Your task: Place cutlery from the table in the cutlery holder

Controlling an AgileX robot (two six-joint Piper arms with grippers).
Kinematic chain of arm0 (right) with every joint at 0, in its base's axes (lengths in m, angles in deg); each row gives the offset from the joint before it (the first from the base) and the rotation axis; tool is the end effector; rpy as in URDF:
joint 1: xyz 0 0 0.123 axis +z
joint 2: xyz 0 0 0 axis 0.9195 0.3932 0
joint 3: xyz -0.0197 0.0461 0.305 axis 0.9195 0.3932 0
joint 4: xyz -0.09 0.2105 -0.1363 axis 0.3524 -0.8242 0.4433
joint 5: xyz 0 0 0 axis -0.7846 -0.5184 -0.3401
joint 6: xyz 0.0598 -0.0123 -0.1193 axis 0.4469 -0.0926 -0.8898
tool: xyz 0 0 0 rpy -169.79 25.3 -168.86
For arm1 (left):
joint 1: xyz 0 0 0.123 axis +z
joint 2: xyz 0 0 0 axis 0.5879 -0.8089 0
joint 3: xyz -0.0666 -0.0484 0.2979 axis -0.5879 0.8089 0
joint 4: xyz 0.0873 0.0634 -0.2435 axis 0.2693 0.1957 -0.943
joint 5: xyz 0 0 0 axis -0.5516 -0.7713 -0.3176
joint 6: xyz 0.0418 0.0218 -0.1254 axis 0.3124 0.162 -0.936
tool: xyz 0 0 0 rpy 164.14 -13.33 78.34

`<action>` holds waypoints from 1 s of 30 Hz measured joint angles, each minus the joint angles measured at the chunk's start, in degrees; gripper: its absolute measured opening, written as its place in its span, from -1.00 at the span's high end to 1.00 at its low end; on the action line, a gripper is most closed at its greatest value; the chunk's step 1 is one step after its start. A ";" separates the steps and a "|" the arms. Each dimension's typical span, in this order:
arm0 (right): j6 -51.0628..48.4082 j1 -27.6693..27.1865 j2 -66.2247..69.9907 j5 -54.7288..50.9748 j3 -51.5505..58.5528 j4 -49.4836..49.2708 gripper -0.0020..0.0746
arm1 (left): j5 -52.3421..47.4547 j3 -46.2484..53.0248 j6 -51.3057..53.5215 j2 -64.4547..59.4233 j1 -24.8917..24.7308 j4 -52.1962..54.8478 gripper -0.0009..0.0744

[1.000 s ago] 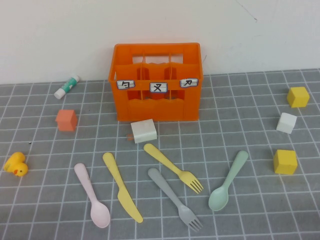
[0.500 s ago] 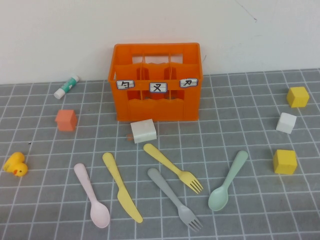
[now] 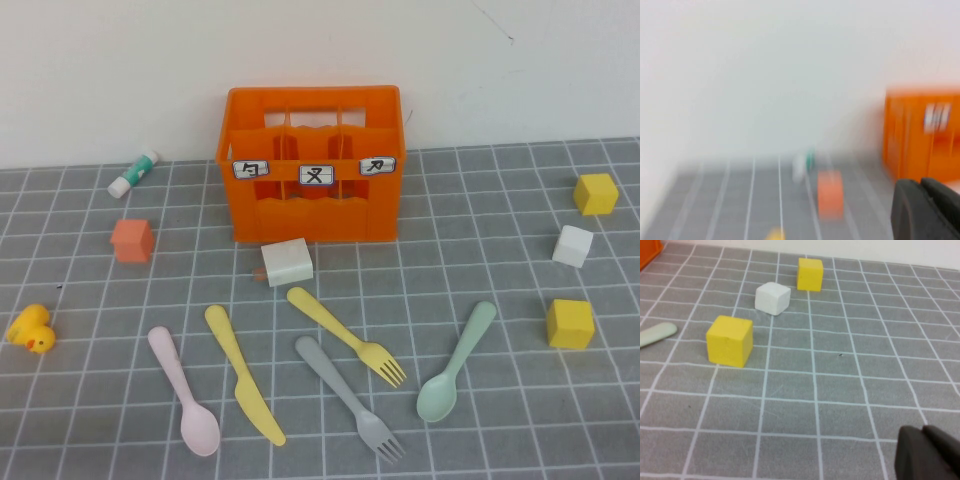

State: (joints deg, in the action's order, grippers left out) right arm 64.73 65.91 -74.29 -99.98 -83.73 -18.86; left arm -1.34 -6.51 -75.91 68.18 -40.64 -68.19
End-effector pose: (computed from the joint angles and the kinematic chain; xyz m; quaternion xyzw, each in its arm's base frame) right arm 0.0855 -0.0041 0.1635 -0.0376 0.7917 -0.0513 0.6076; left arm 0.0891 -0.0075 0.2109 -0.0018 0.6695 -0.0637 0.7401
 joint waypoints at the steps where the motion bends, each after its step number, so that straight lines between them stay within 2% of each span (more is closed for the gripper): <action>1: 0.00 0.00 0.00 0.00 0.00 0.00 0.95 | 2.61 0.00 0.00 0.00 0.00 0.66 0.98; 9: 0.00 0.00 0.00 0.00 0.00 0.00 0.95 | 26.01 0.00 -0.12 0.00 0.00 3.16 0.98; 13: 0.00 0.00 0.00 0.00 0.00 0.00 0.95 | 31.78 0.00 -0.12 0.00 0.00 3.39 0.98; 24: 0.00 0.00 0.00 0.00 0.00 0.00 0.95 | 27.18 0.00 -4.91 0.00 0.00 2.92 0.98; 27: -0.12 0.00 0.00 0.00 0.00 0.72 0.95 | 21.65 -2.82 -5.24 0.00 0.00 2.92 0.98; 30: -0.23 0.00 0.00 0.00 0.00 1.11 0.95 | 11.62 -9.20 -5.43 0.00 0.00 2.92 0.98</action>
State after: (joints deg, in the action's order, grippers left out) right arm 64.50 65.91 -74.29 -99.98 -83.73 -17.76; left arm 10.28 -15.71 -81.34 68.18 -40.64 -65.27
